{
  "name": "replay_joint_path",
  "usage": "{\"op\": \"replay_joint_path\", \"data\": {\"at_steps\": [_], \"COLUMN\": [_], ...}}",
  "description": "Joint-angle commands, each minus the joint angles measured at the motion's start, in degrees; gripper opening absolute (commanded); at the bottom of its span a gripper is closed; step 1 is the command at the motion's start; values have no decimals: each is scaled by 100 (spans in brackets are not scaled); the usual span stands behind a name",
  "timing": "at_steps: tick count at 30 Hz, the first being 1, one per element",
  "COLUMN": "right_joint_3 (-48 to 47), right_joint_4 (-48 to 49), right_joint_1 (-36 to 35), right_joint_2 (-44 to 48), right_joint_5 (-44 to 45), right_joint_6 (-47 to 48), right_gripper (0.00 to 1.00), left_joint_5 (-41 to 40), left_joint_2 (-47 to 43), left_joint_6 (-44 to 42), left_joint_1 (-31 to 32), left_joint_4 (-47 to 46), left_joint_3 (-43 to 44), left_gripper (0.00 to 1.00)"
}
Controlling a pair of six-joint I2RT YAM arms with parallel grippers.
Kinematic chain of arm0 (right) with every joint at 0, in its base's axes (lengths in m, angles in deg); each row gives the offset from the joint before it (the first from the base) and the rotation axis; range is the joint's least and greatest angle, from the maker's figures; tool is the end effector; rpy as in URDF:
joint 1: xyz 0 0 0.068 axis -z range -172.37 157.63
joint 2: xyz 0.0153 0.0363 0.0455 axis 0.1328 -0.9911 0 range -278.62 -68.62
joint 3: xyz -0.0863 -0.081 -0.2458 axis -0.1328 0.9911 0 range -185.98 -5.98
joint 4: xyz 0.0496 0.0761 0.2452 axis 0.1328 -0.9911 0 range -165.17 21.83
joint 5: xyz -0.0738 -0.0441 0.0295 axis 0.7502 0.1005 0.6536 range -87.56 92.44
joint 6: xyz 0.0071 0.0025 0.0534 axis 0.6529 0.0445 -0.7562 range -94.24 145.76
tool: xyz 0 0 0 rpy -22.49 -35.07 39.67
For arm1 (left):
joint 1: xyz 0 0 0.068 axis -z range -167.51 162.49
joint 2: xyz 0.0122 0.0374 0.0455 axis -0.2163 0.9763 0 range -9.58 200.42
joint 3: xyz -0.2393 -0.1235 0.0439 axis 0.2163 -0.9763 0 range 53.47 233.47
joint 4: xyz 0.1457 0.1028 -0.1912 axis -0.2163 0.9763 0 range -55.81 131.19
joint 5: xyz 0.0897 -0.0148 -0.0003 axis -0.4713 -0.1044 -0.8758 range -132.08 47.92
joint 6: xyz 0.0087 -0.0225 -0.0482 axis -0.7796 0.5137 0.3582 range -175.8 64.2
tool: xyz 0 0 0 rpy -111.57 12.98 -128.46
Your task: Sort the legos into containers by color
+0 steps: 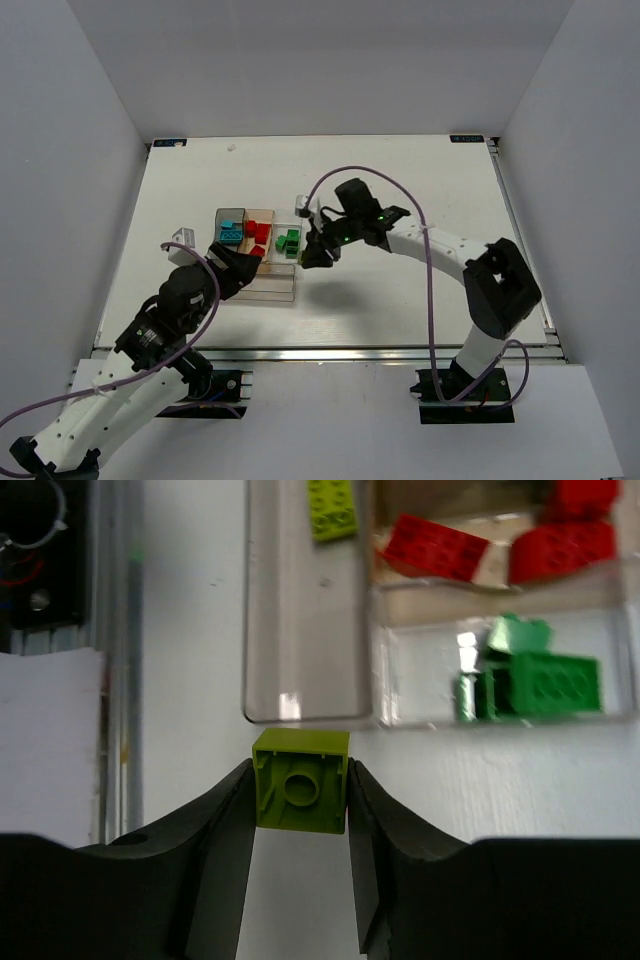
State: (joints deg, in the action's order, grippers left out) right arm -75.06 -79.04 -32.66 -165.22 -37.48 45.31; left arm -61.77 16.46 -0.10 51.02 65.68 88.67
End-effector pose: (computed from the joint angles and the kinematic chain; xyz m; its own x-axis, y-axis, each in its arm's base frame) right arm 0.2711 0.2599 0.2529 -0.1520 -0.4654 -0.8720 -0.9874 0.1103 0.1132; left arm 0.0971 -0.0619 0.2867 -0.4506 -0.6355 -0.6270 -0.0525 0.7199 -0.6921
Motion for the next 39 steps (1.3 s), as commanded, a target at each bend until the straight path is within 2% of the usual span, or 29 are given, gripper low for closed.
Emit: {"op": "replay_joint_path", "data": {"at_steps": [1, 5, 9, 14, 16, 17, 21, 24, 27, 28, 29, 30, 32, 33, 34, 35, 37, 39], "right_joint_3": [-508, -869, -1204, -1363, -1354, -1354, -1337, -1162, -872, -827, -792, -783, -818, -835, -853, -835, -713, -730], "right_joint_4": [24, 147, 103, -99, -90, -73, -55, 6, 261, 261, 253, 122, -80, -290, -371, -441, -364, -258], "right_joint_1": [-347, -839, -1076, -1156, -1165, -1156, -1095, -1033, -709, -517, -410, -166, 318, 381, 486, 696, 803, 953], "right_joint_2": [-394, -869, -1185, -1344, -1292, -1274, -1020, -652, -265, -220, -184, -228, -324, -499, -579, -667, -817, -992], "right_joint_5": [-315, 465, 863, 1022, 995, 986, 969, 1275, 2556, 3116, 3296, 3376, 3325, 3281, 3228, 3219, 3262, 3298], "right_joint_6": [93, -250, -382, -364, -399, -452, -672, -934, -1742, -1909, -2120, -2374, -2543, -2640, -2675, -2702, -2702, -2702], "right_gripper": [4, 9, 15, 53, 63, 66, 67, 65, 46, 36, 31, 28, 28, 33, 55, 64, 89, 89], "left_joint_5": [-71, -97, 17, 70, 96, 87, 149, 175, 202, 210, 237, 245, 280, 298, 307, 307, 316, 325], "left_joint_2": [-90, -310, -573, -793, -802, -785, -715, -688, -741, -767, -785, -802, -802, -794, -750, -724, -636, -592], "left_joint_6": [-200, -139, -7, 134, 134, 134, 108, 99, 116, 125, 134, 134, 143, 143, 134, 134, 125, 99], "left_joint_1": [24, 24, -29, -29, -29, -29, -29, -29, -29, -29, -29, -29, -29, -29, -29, -29, -29, -29], "left_joint_4": [50, 217, 411, 604, 587, 561, 464, 438, 411, 394, 367, 324, 271, 218, 218, 200, 165, 156], "left_joint_3": [268, 286, 233, 145, 136, 119, 92, 83, 22, -4, -65, -101, -145, -180, -189, -180, -154, -119], "left_gripper": [83, 83, 83, 83, 83, 83, 83, 83, 83, 83, 83, 83, 83, 83, 83, 83, 83, 83]}}
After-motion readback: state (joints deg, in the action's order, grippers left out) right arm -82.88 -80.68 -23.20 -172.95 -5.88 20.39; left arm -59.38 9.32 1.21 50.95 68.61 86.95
